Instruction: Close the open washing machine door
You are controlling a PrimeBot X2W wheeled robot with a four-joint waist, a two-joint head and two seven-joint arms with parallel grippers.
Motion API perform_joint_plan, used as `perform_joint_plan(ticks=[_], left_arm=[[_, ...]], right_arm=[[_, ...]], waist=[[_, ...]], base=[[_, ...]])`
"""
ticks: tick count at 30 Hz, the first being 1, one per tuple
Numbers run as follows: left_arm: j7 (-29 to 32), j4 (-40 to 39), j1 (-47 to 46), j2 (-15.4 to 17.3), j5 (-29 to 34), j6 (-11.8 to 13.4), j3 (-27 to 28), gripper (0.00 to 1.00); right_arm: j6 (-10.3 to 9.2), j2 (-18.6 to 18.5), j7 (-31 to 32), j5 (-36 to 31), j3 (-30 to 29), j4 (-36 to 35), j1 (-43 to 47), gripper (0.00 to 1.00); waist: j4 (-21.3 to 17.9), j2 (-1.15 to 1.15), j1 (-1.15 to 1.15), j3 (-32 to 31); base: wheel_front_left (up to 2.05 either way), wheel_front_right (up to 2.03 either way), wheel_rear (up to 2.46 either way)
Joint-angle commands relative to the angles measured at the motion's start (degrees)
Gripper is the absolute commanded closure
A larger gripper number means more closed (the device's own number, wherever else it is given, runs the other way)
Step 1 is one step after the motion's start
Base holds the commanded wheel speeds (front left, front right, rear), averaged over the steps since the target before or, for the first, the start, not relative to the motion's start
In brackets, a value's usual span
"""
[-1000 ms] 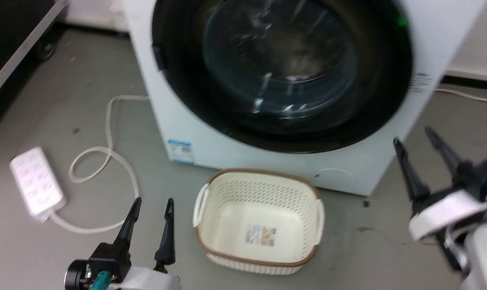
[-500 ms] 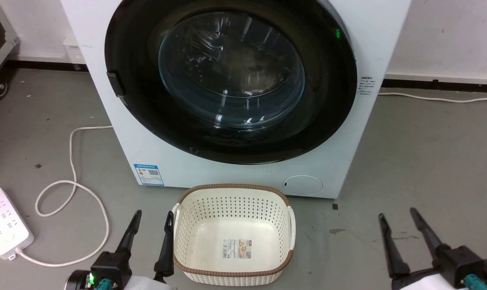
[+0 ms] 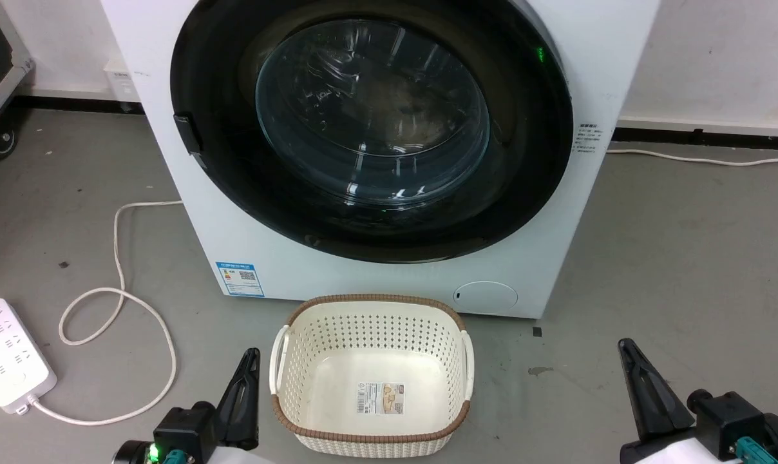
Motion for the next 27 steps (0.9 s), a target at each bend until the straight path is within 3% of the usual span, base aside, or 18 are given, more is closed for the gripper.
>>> perform_joint_plan(ticks=[1,27], left_arm=[[0.3,-0.3,-0.1,0.0,0.3,0.2,0.2,1.00],[3.9,-2.3,-0.7,0.0,2.1,1.1,1.1,1.00]], right_arm=[[0.00,0.0,0.2,0.0,0.1,-0.3,-0.2,1.00],[-0.02,0.1,3.5,-0.3,0.5,-1.4,-0.9,1.00]], waist=[[0.0,0.00,0.00,0.0],[0.1,0.00,0.00,0.2]], base=[[0.00,0.00,0.00],[0.00,0.00,0.00]])
